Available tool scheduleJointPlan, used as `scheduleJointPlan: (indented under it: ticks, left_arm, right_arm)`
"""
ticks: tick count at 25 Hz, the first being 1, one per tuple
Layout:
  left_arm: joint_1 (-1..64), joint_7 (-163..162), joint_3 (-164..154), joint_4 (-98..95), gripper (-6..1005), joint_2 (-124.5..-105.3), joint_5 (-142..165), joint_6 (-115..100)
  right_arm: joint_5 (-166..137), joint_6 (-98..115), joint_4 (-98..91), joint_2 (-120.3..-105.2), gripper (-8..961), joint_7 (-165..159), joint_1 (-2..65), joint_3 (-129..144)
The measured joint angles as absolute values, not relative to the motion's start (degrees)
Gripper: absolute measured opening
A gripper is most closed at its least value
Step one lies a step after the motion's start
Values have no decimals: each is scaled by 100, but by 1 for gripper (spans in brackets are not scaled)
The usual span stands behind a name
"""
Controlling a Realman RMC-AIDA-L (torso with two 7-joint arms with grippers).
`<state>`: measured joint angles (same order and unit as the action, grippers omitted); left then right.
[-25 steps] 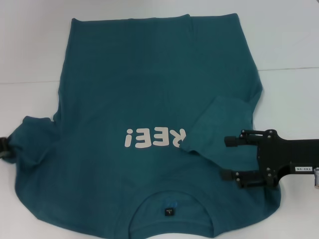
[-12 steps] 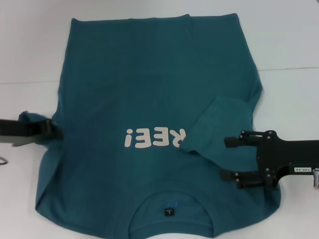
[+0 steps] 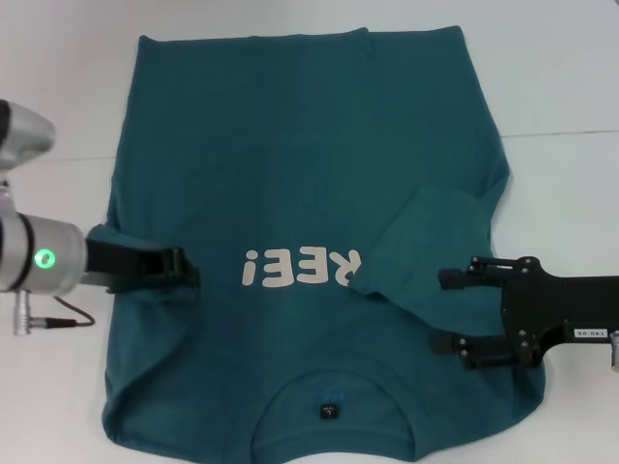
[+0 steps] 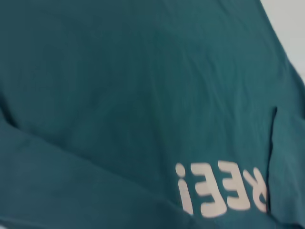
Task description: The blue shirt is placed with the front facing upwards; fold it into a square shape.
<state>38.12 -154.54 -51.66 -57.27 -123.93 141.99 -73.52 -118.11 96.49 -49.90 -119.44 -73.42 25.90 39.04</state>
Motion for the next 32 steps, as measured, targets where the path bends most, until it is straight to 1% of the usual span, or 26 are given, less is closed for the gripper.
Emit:
scheduleJointPlan:
  ticks: [10, 14, 19, 26, 30, 32]
  left_arm:
    - [3852, -15118, -5392, -5204, 28, -12401, 13828, -7051]
    - [3912, -15108, -5334, -5003, 40, -12373, 13812, -7045]
    - [3919, -15102, -5274, -4983, 228, -12383, 13803, -6926]
    - [3868, -15065, -5243, -5162, 362, -12365, 13672, -6675]
    - [3851, -15049, -5082, -5214, 439, -12294, 13712, -6410]
    - [3853, -15016, -4923, -5221, 519, -12261, 13731, -6321]
  right_arm:
    - [-11814, 9647, -4992, -11944, 854, -7339, 2593, 3917]
    - [-11814, 9645, -4992, -11944, 855, -7338, 2593, 3920]
    - [-11813, 9646, -4938, -11944, 854, -7338, 2593, 3920]
    - [-11812, 9657, -4930, -11944, 854, -7338, 2591, 3911]
    - [-11809, 9658, -4921, -11944, 855, -7340, 2595, 3911]
    - [-11800, 9668, -4921, -11944, 855, -7352, 2603, 3911]
